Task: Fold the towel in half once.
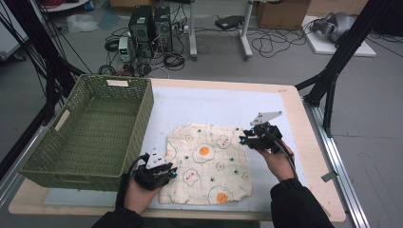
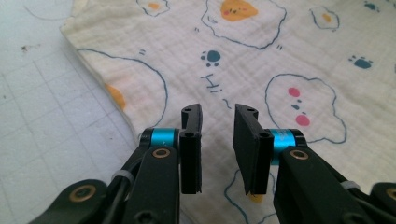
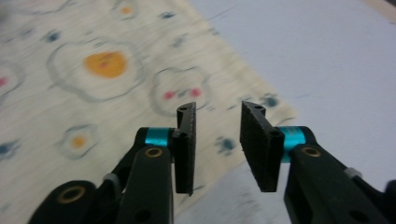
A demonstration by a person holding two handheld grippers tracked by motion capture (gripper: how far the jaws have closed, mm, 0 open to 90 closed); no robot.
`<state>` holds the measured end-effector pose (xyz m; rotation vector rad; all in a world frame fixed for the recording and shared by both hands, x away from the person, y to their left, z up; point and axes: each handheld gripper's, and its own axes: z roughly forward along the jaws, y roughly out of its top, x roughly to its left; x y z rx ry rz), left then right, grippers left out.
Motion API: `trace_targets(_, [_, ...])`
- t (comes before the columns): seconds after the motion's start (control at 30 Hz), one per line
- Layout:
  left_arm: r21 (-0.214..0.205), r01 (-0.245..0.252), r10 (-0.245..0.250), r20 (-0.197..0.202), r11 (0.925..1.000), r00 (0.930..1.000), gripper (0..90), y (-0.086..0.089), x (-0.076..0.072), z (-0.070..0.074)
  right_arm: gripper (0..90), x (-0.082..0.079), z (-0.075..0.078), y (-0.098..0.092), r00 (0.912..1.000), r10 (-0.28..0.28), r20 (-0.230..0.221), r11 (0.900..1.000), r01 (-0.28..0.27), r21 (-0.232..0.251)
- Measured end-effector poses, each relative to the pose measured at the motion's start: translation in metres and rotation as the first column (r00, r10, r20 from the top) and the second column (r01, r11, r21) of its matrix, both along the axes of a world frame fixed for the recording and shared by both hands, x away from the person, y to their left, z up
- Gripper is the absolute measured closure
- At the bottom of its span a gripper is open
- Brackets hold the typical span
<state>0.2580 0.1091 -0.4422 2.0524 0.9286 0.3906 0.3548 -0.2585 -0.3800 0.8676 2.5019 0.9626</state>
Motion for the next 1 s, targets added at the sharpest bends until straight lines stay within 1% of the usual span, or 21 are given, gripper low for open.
trace_targets(0.07, [0.003, 0.002, -0.002, 0.001, 1.0000, 1.0000, 70.7, 0.001, -0.001, 0.001, 62.0, -0.016, -0.004, -0.001, 0.9976, 0.066, -0.019, 0.9974, -0.065, 0.031])
trace_targets(0.1, [0.005, 0.001, -0.001, -0.002, 1.0000, 1.0000, 70.0, 0.001, -0.002, 0.001, 60.5, -0.025, -0.007, -0.002, 0.9964, 0.082, -0.019, 0.9959, -0.082, 0.039])
trace_targets(0.17, [0.009, 0.002, -0.002, 0.002, 1.0000, 1.0000, 68.8, 0.002, -0.004, 0.001, 58.3, -0.042, -0.013, -0.005, 0.9901, 0.136, -0.032, 0.9879, -0.134, 0.079])
trace_targets(0.2, [0.011, 0.004, -0.004, 0.003, 0.9999, 1.0000, 68.4, 0.002, -0.005, 0.002, 57.7, -0.050, -0.015, -0.006, 0.9868, 0.158, -0.036, 0.9842, -0.154, 0.087])
trace_targets(0.23, [0.017, 0.007, -0.007, 0.004, 0.9998, 1.0000, 67.5, 0.002, -0.006, 0.002, 57.3, -0.057, -0.019, -0.007, 0.9822, 0.183, -0.044, 0.9797, -0.178, 0.091])
trace_targets(0.3, [0.024, 0.006, -0.006, -0.001, 0.9997, 1.0000, 66.0, 0.002, -0.006, 0.001, 57.3, -0.071, -0.026, -0.008, 0.9686, 0.241, -0.061, 0.9668, -0.234, 0.102])
trace_targets(0.37, [0.041, 0.007, -0.006, -0.013, 0.9991, 0.9999, 64.7, 0.001, -0.005, -0.002, 58.6, -0.081, -0.034, -0.008, 0.9580, 0.274, -0.086, 0.9609, -0.268, 0.069])
trace_targets(0.4, [0.045, 0.006, -0.005, -0.018, 0.9990, 0.9998, 65.1, 0.000, -0.004, -0.004, 60.4, -0.084, -0.039, -0.007, 0.9538, 0.285, -0.096, 0.9584, -0.281, 0.052])
trace_targets(0.43, [0.048, 0.006, -0.005, -0.008, 0.9988, 1.0000, 66.3, 0.000, -0.004, -0.005, 62.4, -0.087, -0.043, -0.007, 0.9506, 0.290, -0.111, 0.9571, -0.288, 0.029])
trace_targets(0.47, [0.050, 0.008, -0.007, -0.008, 0.9987, 0.9999, 70.0, -0.001, -0.004, -0.004, 66.6, -0.088, -0.046, -0.006, 0.9494, 0.293, -0.113, 0.9559, -0.294, 0.009])
trace_targets(0.5, [0.058, 0.015, -0.015, -0.003, 0.9982, 0.9999, 74.0, -0.002, -0.003, -0.004, 70.7, -0.088, -0.049, -0.006, 0.9448, 0.304, -0.123, 0.9524, -0.305, 0.011])
trace_targets(0.53, [0.064, 0.019, -0.019, 0.001, 0.9977, 0.9998, 80.5, -0.003, -0.003, -0.004, 73.1, -0.087, -0.052, -0.004, 0.9429, 0.305, -0.134, 0.9515, -0.308, 0.003])
trace_targets(0.57, [0.068, 0.018, -0.019, 0.005, 0.9975, 0.9998, 84.5, -0.004, -0.002, -0.004, 79.2, -0.087, -0.053, -0.004, 0.9437, 0.305, -0.128, 0.9520, -0.306, 0.015])
trace_targets(0.63, [0.076, 0.007, -0.008, 0.015, 0.9971, 0.9999, 88.6, -0.007, -0.001, -0.004, 88.0, -0.082, -0.053, -0.003, 0.9386, 0.310, -0.152, 0.9506, -0.309, 0.030])
trace_targets(0.67, [0.087, -0.006, 0.003, 0.028, 0.9962, 0.9996, 88.8, -0.009, 0.000, -0.003, 88.5, -0.079, -0.053, -0.002, 0.9374, 0.311, -0.156, 0.9500, -0.311, 0.029])
trace_targets(0.73, [0.090, -0.040, 0.035, 0.053, 0.9951, 0.9980, 89.0, -0.011, 0.004, -0.003, 88.7, -0.076, -0.049, 0.000, 0.9503, 0.286, -0.123, 0.9573, -0.289, -0.006])
trace_targets(0.83, [0.087, -0.108, 0.100, 0.084, 0.9904, 0.9914, 89.0, -0.014, 0.012, -0.002, 88.7, -0.068, -0.045, 0.002, 0.9656, 0.243, -0.094, 0.9693, -0.245, -0.019])
trace_targets(0.87, [0.077, -0.124, 0.118, 0.083, 0.9893, 0.9896, 88.9, -0.014, 0.015, -0.002, 88.8, -0.065, -0.045, 0.002, 0.9708, 0.223, -0.089, 0.9740, -0.225, -0.022])
trace_targets(0.93, [0.083, -0.137, 0.131, 0.074, 0.9872, 0.9886, 88.7, -0.016, 0.020, -0.004, 88.4, -0.059, -0.049, 0.003, 0.9734, 0.203, -0.105, 0.9774, -0.208, -0.037])
trace_targets(0.97, [0.080, -0.139, 0.133, 0.073, 0.9871, 0.9883, 88.3, -0.016, 0.021, -0.005, 87.8, -0.057, -0.051, 0.003, 0.9736, 0.203, -0.104, 0.9785, -0.206, -0.015])
trace_targets(1.0, [0.071, -0.139, 0.134, 0.069, 0.9877, 0.9885, 87.4, -0.016, 0.021, -0.005, 86.2, -0.056, -0.051, 0.002, 0.9744, 0.198, -0.107, 0.9797, -0.200, -0.010])
